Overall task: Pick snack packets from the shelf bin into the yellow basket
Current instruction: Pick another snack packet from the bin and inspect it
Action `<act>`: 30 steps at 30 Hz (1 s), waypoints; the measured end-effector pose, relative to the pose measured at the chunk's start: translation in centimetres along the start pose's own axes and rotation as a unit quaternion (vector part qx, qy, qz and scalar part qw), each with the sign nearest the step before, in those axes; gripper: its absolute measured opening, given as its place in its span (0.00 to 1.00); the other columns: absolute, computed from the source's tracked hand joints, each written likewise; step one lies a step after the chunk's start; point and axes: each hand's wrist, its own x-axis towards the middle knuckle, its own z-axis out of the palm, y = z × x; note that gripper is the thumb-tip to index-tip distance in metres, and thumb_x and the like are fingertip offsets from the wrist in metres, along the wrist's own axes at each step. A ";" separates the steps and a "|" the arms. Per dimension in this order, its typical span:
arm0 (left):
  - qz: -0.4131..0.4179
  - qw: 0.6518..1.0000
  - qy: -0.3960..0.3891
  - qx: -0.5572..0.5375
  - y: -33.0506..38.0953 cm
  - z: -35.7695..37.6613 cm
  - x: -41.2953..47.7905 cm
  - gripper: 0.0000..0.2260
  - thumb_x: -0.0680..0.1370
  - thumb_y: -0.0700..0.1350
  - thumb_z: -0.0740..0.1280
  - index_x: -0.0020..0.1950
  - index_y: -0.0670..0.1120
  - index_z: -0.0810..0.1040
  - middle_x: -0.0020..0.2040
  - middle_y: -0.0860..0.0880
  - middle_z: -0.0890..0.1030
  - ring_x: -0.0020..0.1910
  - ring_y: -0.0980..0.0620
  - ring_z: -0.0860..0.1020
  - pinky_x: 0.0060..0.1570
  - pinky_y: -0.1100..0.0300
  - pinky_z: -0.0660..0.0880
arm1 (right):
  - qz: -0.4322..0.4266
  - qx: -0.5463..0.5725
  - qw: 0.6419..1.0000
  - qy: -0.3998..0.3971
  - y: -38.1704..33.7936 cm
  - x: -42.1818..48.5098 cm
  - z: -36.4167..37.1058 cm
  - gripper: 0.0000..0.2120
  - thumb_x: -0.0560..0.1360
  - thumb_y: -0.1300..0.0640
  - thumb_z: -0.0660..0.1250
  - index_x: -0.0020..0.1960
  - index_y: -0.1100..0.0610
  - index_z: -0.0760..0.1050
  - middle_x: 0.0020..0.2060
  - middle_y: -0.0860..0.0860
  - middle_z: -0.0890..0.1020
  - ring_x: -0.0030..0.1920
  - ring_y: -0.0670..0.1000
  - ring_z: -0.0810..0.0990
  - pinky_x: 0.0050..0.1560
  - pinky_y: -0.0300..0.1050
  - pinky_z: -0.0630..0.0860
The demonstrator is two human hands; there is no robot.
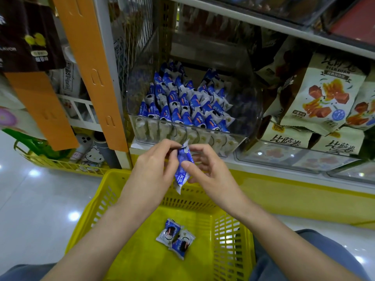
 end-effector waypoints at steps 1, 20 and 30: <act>-0.008 1.000 -0.010 -0.006 0.0 0.1 -0.1 0.09 0.77 0.45 0.61 0.56 0.51 0.74 0.45 0.60 0.76 0.43 0.63 0.75 0.42 0.74 0.70 | 0.002 0.009 1.000 0.006 0.0 0.0 -0.1 0.10 0.75 0.52 0.66 0.55 0.45 0.71 0.47 0.41 0.81 0.43 0.46 0.80 0.40 0.41 0.79; -0.054 0.977 -0.105 -0.179 0.6 0.0 -0.1 0.17 0.76 0.40 0.64 0.60 0.58 0.69 0.54 0.62 0.76 0.54 0.67 0.74 0.49 0.73 0.72 | -0.015 0.003 0.999 0.043 -0.2 -0.1 -0.2 0.17 0.71 0.43 0.61 0.56 0.50 0.69 0.48 0.46 0.79 0.49 0.42 0.79 0.49 0.35 0.75; -0.079 0.976 -0.013 -0.203 0.5 0.1 0.1 0.06 0.79 0.45 0.60 0.48 0.49 0.77 0.37 0.53 0.81 0.36 0.56 0.79 0.35 0.61 0.74 | -0.079 -0.207 0.974 0.051 0.4 -0.3 0.6 0.40 0.63 0.38 0.70 0.69 0.51 0.60 0.52 0.40 0.68 0.54 0.35 0.69 0.53 0.25 0.67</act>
